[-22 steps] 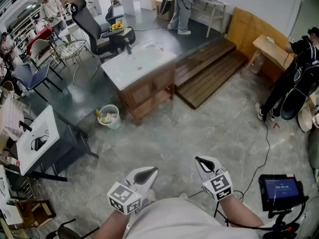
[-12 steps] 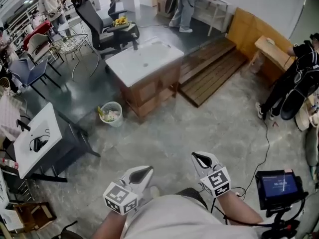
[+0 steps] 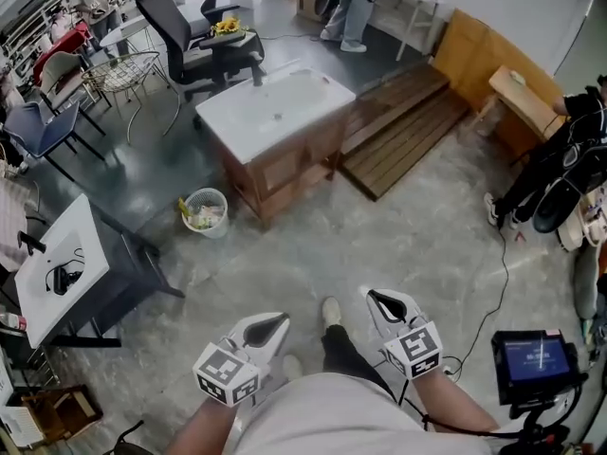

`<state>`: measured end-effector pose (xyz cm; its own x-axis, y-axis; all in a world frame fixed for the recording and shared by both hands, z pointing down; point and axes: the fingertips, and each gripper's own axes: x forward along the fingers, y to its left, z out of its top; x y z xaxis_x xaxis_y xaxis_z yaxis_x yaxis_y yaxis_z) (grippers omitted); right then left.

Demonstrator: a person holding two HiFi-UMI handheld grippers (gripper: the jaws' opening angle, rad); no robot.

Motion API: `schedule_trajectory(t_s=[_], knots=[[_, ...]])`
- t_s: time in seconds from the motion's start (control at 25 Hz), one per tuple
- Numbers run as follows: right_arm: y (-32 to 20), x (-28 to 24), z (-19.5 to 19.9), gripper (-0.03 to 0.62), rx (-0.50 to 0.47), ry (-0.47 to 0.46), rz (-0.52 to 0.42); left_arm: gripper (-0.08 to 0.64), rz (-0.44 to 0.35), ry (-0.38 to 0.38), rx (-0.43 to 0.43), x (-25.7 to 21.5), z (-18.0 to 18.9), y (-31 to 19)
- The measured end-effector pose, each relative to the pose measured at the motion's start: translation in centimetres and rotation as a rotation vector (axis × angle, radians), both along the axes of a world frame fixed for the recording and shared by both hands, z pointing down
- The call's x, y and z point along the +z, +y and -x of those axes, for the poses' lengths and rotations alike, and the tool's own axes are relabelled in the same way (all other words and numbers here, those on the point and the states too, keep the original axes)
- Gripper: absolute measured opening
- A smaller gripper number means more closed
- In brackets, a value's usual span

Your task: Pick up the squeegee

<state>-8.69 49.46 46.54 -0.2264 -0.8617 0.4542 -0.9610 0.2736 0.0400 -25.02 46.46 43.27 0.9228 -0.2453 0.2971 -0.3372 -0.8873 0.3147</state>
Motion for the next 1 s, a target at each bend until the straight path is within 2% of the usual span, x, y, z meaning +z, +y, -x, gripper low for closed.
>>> schedule_trajectory(t_s=[0.2, 0.44, 0.56, 0.8, 1.0], knots=[[-3.4, -0.7, -0.3, 0.035, -0.013, -0.003, -0.014, 0.008, -0.016, -0.013, -0.023, -0.6, -0.3, -2.7], [-13.7, -1.0, -9.5, 0.055, -0.067, -0.025, -0.044, 0.040, -0.067, -0.039, -0.056, -2.4, -10.4, -11.9], [-17.5, -0.6, -13.0, 0.058, -0.104, -0.007, -0.055, 0.046, -0.086, -0.032, -0.094, -2.8, -13.9, -15.6], [-20.9, -1.7, -13.9, 0.063, -0.082, 0.013, -0.055, 0.046, -0.070, -0.010, -0.122, -4.2, -13.7, -17.8], [-28.9, 1.1, -17.0, 0.074, -0.086, -0.001, -0.037, 0.048, -0.043, -0.023, -0.124, -1.7, -16.7, -24.8]])
